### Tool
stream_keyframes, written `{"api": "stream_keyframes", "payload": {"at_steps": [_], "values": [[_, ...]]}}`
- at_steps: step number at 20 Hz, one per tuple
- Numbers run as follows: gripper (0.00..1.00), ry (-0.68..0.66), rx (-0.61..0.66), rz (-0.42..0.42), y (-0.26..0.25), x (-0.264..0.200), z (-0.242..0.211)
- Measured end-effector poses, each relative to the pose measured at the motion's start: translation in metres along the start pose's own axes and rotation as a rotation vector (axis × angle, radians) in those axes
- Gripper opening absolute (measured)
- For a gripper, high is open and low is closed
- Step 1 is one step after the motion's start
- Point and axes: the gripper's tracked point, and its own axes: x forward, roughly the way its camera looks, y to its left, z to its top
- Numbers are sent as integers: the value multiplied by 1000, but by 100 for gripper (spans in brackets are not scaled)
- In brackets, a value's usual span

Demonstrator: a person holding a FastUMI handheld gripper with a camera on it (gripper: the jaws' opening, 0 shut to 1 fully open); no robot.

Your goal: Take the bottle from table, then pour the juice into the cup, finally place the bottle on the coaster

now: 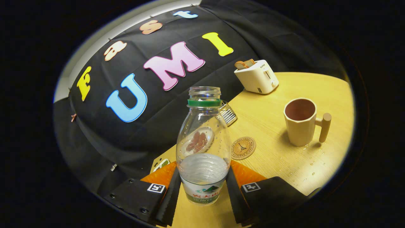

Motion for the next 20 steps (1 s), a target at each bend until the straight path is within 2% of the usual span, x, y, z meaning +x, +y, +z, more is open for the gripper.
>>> {"api": "stream_keyframes", "payload": {"at_steps": [2,12,20], "values": [[72,15,88,-9,-9,-1,2],[72,88,361,-23,-39,8,17],[72,86,578,-52,-65,16,32]]}}
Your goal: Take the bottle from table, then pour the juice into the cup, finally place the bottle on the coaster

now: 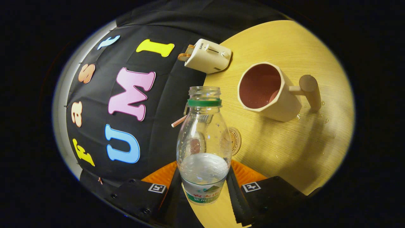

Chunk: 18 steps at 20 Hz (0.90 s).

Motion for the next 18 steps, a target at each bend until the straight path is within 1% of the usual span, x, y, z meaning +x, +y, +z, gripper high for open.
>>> {"api": "stream_keyframes", "payload": {"at_steps": [7,18], "values": [[72,-9,223,-43,-4,12,14],[72,-17,462,-92,0,21,20]]}}
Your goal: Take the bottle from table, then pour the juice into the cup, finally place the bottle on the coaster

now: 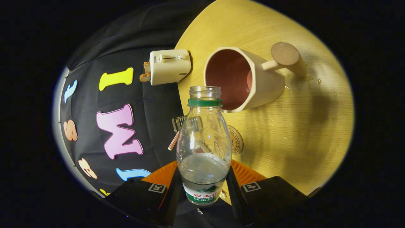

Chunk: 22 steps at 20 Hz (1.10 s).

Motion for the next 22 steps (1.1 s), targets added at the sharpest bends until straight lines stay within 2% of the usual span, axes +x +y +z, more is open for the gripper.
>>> {"api": "stream_keyframes", "payload": {"at_steps": [22], "values": [[72,20,267,-17,22,2,5]]}}
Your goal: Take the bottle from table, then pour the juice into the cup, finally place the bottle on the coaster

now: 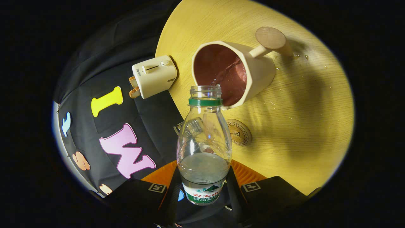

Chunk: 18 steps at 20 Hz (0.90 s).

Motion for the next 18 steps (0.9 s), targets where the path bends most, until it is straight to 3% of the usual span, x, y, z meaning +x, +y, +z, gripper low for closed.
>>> {"api": "stream_keyframes", "payload": {"at_steps": [18], "values": [[72,65,292,40,33,-7,-3]]}}
